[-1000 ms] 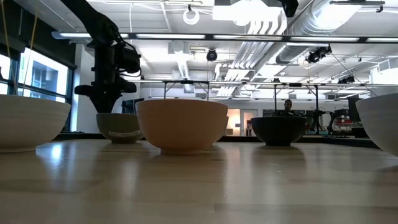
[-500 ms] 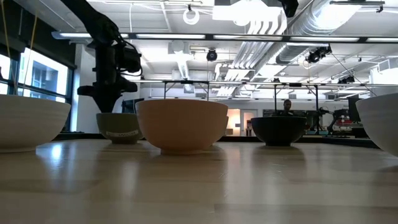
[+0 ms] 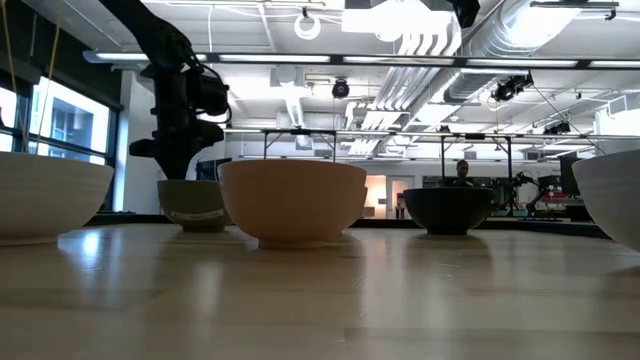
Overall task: Nest bowls inside each other
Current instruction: Stack the grey bowl on top of the orange bowl
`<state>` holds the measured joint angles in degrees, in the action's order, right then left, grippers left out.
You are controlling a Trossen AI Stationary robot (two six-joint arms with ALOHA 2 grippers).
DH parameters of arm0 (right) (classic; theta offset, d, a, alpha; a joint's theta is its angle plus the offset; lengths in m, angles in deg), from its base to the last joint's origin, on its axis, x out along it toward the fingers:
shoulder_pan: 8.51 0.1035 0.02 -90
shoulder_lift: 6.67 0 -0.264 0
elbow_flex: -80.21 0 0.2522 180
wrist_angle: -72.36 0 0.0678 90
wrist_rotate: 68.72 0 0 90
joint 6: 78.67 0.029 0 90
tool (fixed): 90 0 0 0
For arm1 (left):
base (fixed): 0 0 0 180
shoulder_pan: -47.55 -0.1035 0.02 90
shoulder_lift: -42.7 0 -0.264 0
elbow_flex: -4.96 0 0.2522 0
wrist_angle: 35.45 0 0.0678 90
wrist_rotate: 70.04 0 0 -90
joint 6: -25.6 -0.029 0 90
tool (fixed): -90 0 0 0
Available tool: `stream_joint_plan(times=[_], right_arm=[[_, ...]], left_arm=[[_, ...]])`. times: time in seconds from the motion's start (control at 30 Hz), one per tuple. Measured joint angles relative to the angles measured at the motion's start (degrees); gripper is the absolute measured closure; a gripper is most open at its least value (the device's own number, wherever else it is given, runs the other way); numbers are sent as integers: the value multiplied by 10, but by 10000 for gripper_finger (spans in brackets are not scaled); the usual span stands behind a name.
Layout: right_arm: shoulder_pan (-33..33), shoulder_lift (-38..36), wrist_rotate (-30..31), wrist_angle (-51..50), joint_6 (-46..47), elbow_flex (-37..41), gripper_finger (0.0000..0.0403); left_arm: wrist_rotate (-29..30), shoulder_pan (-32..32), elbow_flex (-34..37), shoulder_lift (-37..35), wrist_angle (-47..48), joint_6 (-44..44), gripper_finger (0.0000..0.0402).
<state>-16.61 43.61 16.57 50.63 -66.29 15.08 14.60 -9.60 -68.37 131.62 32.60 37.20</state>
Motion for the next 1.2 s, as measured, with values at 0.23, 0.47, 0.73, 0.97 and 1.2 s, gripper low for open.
stream_joint_plan(times=[0.23,0.47,0.73,0.97,1.2], right_arm=[[0,0,0,-3,0,0,231],[0,0,0,-4,0,0,231],[0,0,0,-14,0,0,231],[0,0,0,-39,2,0,231],[0,-7,19,-93,-5,0,231]], left_arm=[[0,7,0,-22,2,-3,401],[0,7,-29,-45,53,-21,401],[-1,19,-111,-70,109,-52,401],[-34,52,-185,-75,133,-63,401],[-38,115,-212,-75,136,-36,401]])
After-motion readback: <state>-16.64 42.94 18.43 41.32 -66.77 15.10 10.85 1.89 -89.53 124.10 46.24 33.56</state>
